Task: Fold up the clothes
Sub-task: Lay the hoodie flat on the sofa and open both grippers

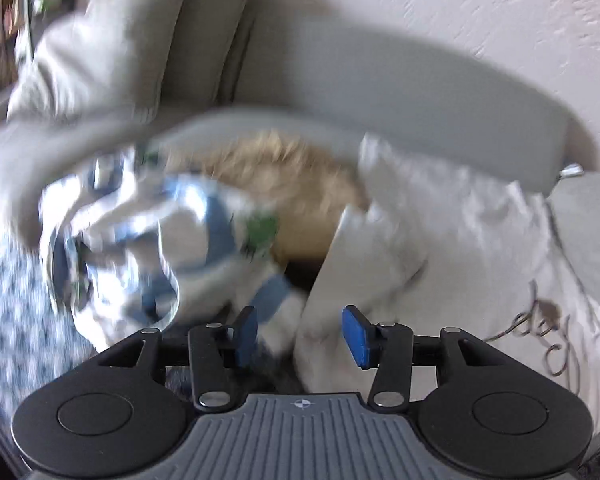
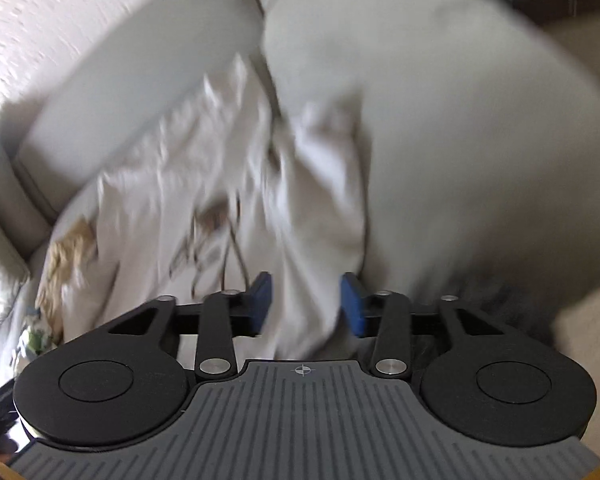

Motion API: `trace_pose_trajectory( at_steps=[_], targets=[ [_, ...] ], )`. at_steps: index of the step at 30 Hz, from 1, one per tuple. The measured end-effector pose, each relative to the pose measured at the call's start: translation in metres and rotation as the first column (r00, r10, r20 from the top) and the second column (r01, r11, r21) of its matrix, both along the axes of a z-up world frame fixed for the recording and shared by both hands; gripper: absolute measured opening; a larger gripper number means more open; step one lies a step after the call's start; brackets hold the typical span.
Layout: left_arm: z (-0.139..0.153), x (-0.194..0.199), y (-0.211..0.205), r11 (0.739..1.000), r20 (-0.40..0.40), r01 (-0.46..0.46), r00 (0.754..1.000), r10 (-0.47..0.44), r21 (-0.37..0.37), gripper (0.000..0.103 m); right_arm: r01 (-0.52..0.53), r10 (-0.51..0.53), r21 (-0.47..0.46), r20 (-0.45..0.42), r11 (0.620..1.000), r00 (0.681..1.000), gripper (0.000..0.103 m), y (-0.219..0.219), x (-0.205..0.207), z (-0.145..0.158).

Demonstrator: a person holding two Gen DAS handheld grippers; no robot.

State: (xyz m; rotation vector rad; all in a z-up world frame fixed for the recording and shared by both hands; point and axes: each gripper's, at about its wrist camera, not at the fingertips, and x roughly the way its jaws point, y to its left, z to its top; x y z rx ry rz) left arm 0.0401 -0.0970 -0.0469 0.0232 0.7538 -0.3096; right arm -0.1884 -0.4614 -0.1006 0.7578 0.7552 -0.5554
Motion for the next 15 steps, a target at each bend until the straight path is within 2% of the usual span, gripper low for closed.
trace_pose_trajectory(
  at_steps=[2,3,6,9,12,15],
  targets=[
    [0.002,-0.003,-0.015,0.990,-0.017,0.116,0.993,-0.118,-0.083,0.049,0.035,-0.033,-0.028,0.068,0.999,0.997,0.057,-0.017,-0.004,0.010],
    [-0.002,-0.003,-0.026,0.979,-0.042,0.175,0.983,-0.181,-0.107,0.050,0.056,-0.054,-0.016,0.106,0.998,0.993,0.057,-0.029,-0.003,0.011],
    [-0.025,-0.006,-0.061,0.955,-0.112,0.282,0.950,-0.291,-0.095,0.050,0.134,-0.150,0.094,0.184,0.986,0.972,0.057,-0.070,0.006,-0.004],
    [-0.048,-0.013,-0.081,0.946,-0.163,0.321,0.931,-0.326,-0.052,0.050,0.133,-0.166,0.171,0.195,0.976,0.967,0.054,-0.101,0.026,-0.026],
    [-0.064,-0.017,-0.083,0.944,-0.206,0.329,0.922,-0.329,-0.032,0.050,0.107,-0.131,0.151,0.166,0.983,0.977,0.053,-0.119,0.041,-0.045],
    [-0.072,-0.015,-0.080,0.948,-0.224,0.319,0.922,-0.315,-0.019,0.050,0.050,-0.082,0.172,0.183,0.984,0.980,0.045,-0.133,0.048,-0.062]
  ],
)
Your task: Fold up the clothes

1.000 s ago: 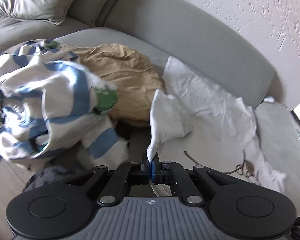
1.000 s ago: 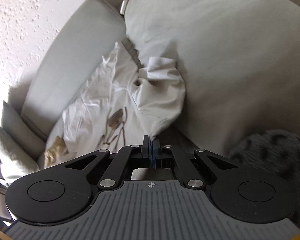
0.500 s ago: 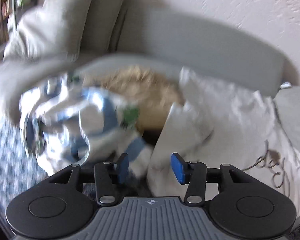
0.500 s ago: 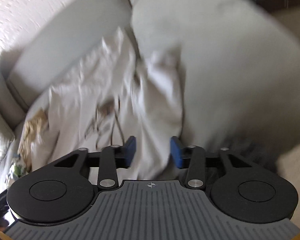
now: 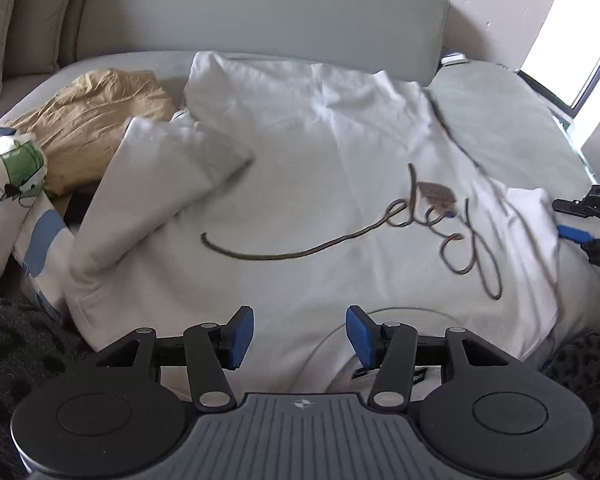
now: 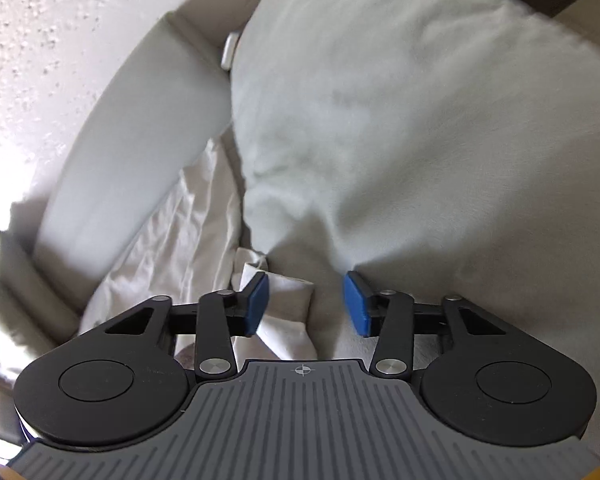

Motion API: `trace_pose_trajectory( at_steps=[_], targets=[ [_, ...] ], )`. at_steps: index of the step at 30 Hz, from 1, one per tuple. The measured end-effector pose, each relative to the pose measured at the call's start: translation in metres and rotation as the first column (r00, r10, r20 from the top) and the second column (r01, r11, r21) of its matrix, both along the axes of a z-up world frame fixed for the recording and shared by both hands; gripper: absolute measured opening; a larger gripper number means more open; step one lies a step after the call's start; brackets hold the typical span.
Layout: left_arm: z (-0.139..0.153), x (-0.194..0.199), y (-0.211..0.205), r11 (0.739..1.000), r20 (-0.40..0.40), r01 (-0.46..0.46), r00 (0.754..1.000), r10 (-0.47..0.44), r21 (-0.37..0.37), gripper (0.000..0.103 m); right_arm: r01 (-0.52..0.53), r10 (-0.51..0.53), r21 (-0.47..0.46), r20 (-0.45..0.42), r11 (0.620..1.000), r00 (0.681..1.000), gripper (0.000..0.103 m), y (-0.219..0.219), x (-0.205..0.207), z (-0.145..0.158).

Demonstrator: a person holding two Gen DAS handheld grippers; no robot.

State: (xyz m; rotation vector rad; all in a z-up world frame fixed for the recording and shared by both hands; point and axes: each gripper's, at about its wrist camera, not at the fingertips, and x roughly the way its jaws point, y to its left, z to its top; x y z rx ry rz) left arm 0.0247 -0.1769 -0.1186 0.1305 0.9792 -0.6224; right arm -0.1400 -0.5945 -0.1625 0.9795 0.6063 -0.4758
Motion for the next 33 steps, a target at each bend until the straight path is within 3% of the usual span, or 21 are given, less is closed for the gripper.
trace_pose_trajectory(
  at_steps=[4,9,11,16,20,23,25,26,29,33],
  targets=[
    [-0.006,0.006,0.001,0.999,-0.028,-0.034,0.999,0.034,0.008,0.050,-0.074,0.074,0.024,0.025,0.997,0.997,0.038,-0.014,0.009,-0.009],
    [-0.008,0.004,-0.005,0.999,-0.023,-0.028,0.999,0.029,0.033,0.050,-0.116,0.115,-0.001,-0.017,0.993,0.993,0.025,-0.012,0.026,-0.011],
    [-0.007,0.003,-0.005,0.999,-0.025,-0.025,0.999,0.026,0.032,0.050,-0.120,0.120,-0.007,-0.033,0.993,0.992,0.006,-0.010,0.027,-0.009],
    [-0.007,0.003,-0.002,1.000,-0.032,-0.024,0.999,0.025,0.020,0.050,-0.104,0.102,-0.067,-0.022,0.992,0.994,0.001,0.003,0.018,0.009],
    [-0.006,0.002,-0.001,1.000,-0.038,-0.020,0.999,0.020,0.009,0.050,-0.044,0.054,-0.142,0.066,0.989,0.996,0.000,0.016,-0.007,0.042],
    [-0.006,0.002,0.000,1.000,-0.043,-0.017,0.999,0.017,0.001,0.050,0.045,-0.029,-0.216,0.079,0.975,0.996,0.000,0.020,-0.029,0.060],
    [-0.005,0.000,0.000,1.000,-0.043,-0.008,0.999,0.008,-0.004,0.050,0.067,-0.067,-0.236,0.011,0.969,0.998,0.002,0.017,-0.031,0.059],
    [-0.004,-0.001,0.000,1.000,-0.041,-0.001,0.999,0.001,-0.007,0.050,0.085,-0.091,-0.202,-0.020,0.976,0.996,0.014,0.011,-0.031,0.054],
    [-0.001,-0.005,0.001,1.000,-0.032,0.012,0.999,-0.013,-0.015,0.050,0.155,-0.158,-0.077,-0.040,0.985,0.987,0.033,-0.003,-0.038,0.040],
    [-0.001,-0.006,0.003,1.000,-0.038,0.009,0.999,-0.009,-0.019,0.050,0.180,-0.180,0.009,0.034,0.984,0.983,0.043,-0.011,-0.048,0.030]
  ],
)
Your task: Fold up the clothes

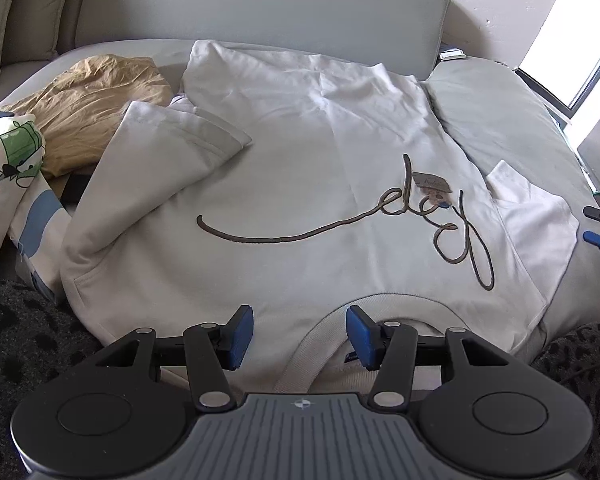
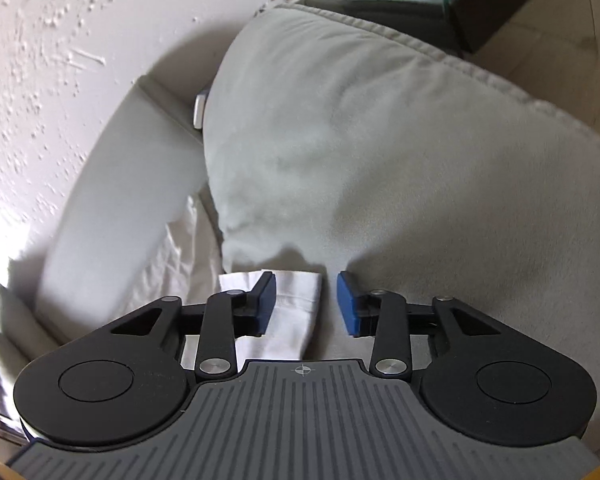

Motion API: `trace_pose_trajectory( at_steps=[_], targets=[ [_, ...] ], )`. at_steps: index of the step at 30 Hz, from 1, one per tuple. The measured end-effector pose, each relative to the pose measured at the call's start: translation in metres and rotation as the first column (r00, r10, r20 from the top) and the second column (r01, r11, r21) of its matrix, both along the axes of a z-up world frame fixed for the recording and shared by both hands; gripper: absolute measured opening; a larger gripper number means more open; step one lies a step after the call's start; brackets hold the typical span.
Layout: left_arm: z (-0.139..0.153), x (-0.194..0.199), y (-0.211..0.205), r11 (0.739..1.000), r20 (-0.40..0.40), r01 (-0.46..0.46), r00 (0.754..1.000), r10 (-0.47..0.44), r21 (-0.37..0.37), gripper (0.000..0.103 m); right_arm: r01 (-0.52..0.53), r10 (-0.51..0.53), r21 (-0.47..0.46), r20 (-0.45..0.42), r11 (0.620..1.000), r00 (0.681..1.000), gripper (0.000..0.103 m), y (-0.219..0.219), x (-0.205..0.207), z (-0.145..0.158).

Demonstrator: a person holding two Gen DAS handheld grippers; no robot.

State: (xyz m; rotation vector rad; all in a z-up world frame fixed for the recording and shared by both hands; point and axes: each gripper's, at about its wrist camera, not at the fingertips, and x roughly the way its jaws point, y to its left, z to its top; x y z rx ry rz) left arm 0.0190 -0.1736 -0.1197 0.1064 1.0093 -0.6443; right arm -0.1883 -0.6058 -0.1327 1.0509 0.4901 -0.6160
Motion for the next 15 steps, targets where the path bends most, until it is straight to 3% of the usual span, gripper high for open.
trace_pose_trajectory(
  at_steps=[4,10,12,14,15],
  targets=[
    [-0.001,-0.001,-0.001,1.000,-0.009,-0.001,1.000,0.001,-0.003,0.050,-0.065,0.063,0.066,0.038,0.996,0.997,0.048,-0.012,0.007,-0.014],
    [0.002,-0.005,0.002,1.000,-0.003,0.002,1.000,-0.002,-0.009,0.050,-0.055,0.054,0.044,0.036,0.998,0.998,0.043,-0.010,0.021,-0.025],
    [0.002,-0.005,0.003,1.000,-0.005,-0.005,1.000,0.005,-0.013,0.050,-0.040,0.039,0.029,0.004,0.999,0.999,0.033,-0.009,0.024,-0.025],
    [0.004,-0.005,0.005,1.000,-0.003,-0.008,1.000,0.008,-0.021,0.050,-0.014,0.014,0.027,-0.006,1.000,1.000,0.003,-0.009,0.023,-0.027],
    [0.005,-0.005,0.006,1.000,-0.001,-0.009,1.000,0.009,-0.025,0.050,0.004,-0.004,0.034,-0.001,0.999,1.000,0.003,-0.010,0.020,-0.028]
  ],
)
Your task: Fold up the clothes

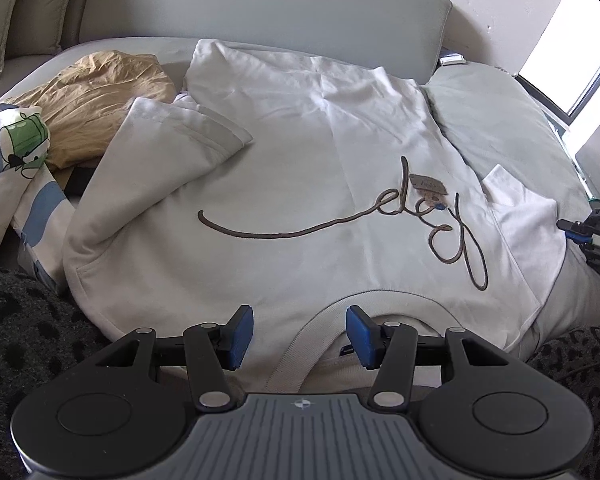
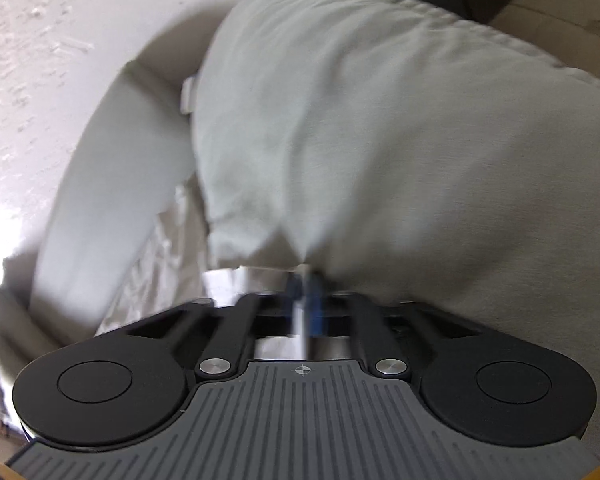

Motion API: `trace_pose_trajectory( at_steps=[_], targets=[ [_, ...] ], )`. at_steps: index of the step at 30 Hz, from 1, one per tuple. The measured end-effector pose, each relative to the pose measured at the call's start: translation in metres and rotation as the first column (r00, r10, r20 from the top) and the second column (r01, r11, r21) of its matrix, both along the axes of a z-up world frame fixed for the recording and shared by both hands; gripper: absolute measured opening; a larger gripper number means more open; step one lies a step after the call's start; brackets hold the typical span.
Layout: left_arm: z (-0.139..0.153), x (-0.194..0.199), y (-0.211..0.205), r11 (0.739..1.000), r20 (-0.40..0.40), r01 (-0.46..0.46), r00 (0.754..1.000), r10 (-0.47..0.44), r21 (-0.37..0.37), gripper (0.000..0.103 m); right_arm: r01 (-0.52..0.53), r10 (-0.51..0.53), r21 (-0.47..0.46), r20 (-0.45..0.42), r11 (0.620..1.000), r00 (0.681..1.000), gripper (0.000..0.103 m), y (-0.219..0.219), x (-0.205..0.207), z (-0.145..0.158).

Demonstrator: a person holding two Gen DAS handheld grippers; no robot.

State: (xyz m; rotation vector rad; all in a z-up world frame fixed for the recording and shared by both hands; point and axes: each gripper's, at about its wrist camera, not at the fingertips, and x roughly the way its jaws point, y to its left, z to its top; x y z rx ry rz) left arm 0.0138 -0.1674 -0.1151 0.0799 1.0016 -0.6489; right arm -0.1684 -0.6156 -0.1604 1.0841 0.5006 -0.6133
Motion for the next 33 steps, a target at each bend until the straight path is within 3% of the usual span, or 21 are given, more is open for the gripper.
trace_pose_trajectory(
  at_steps=[4,11,13,15,16,19,22,26,33],
  targets=[
    [0.001,0.001,0.004,1.000,-0.001,-0.007,1.000,0.007,-0.015,0.050,0.053,-0.054,-0.051,-0.002,0.997,0.999,0.002,0.011,-0.012,0.007],
    [-0.001,0.002,0.010,0.999,-0.019,-0.005,1.000,0.004,-0.041,0.050,0.099,-0.109,-0.264,-0.022,0.959,0.994,0.001,0.048,-0.016,0.051],
    [-0.002,0.003,0.013,0.999,-0.022,-0.008,1.000,0.007,-0.048,0.050,0.094,-0.100,-0.328,-0.002,0.940,0.995,0.001,0.060,-0.016,0.067],
    [-0.002,0.003,0.015,0.998,-0.028,-0.012,1.000,0.010,-0.058,0.050,0.045,-0.066,-0.355,-0.045,0.934,0.997,0.001,0.068,-0.009,0.075],
    [-0.002,0.003,0.016,0.998,-0.030,-0.012,1.000,0.010,-0.063,0.050,0.023,-0.051,-0.327,-0.076,0.945,0.996,0.005,0.064,-0.005,0.074],
    [-0.001,0.002,0.021,0.997,-0.029,-0.012,1.000,0.010,-0.070,0.050,0.086,-0.097,-0.103,-0.101,0.991,0.990,0.035,0.040,-0.011,0.052],
    [-0.003,0.003,0.023,0.998,-0.038,-0.020,0.999,0.017,-0.066,0.050,0.147,-0.145,0.039,-0.060,0.988,0.988,0.035,0.019,-0.028,0.027],
    [-0.006,0.003,0.022,0.998,-0.050,-0.023,0.999,0.020,-0.062,0.050,0.076,-0.081,0.141,0.036,0.987,0.996,0.035,-0.003,-0.029,0.006],
    [-0.004,0.002,0.021,0.998,-0.039,-0.023,0.999,0.021,-0.055,0.050,0.024,-0.031,0.095,0.073,0.995,0.997,0.035,-0.003,-0.017,-0.002]
  ],
)
